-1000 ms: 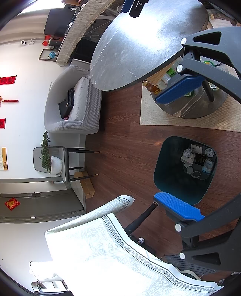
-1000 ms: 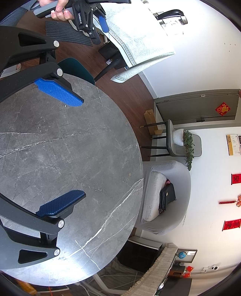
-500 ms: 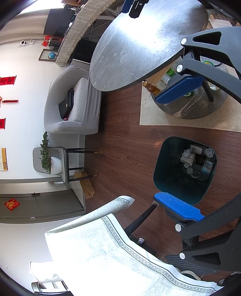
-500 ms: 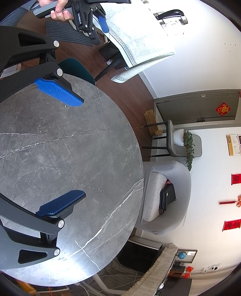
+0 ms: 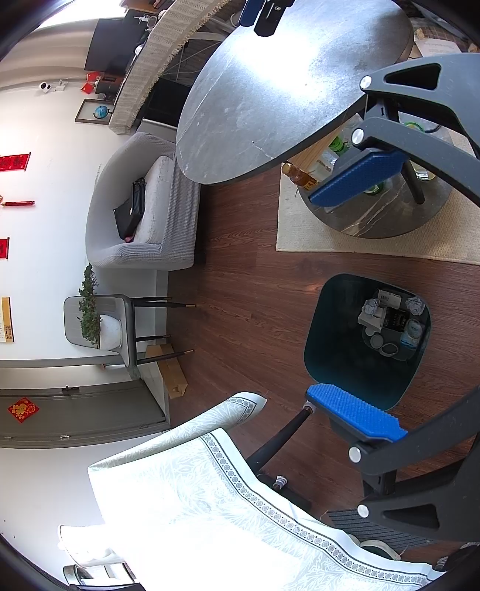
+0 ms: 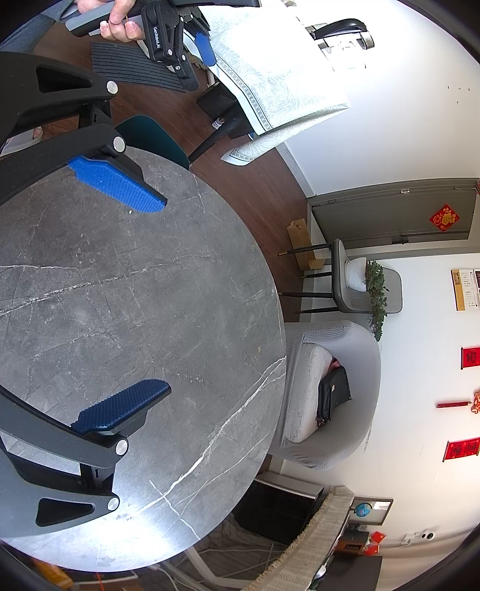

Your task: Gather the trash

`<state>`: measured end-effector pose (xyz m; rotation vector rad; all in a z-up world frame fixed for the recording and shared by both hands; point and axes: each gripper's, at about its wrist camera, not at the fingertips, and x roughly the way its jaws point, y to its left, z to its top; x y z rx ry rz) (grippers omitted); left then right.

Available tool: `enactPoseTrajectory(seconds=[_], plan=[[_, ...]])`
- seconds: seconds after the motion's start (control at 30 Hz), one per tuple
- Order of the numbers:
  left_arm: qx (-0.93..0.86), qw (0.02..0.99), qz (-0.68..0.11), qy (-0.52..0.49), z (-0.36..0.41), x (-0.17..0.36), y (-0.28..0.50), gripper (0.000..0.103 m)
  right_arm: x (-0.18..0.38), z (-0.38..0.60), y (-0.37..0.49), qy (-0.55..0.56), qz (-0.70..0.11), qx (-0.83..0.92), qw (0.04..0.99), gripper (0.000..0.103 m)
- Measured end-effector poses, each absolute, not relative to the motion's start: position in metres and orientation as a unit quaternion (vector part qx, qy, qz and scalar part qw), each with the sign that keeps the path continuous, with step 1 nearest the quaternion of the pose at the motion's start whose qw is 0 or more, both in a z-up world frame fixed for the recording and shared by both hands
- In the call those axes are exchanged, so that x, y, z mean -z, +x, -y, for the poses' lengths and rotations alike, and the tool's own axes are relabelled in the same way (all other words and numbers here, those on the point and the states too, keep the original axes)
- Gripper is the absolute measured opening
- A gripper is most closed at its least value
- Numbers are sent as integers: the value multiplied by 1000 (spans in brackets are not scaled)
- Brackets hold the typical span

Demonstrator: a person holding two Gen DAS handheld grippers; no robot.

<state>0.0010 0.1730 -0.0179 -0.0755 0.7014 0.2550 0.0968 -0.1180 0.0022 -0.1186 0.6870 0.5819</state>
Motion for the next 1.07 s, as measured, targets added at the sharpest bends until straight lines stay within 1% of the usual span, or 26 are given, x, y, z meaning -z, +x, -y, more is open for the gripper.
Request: enactPoseTrajectory(seconds=[1.07], plan=[[-122,927,-351,-50,-178,20,3,99,-1,117,98,-60,-333,-281,898,93]])
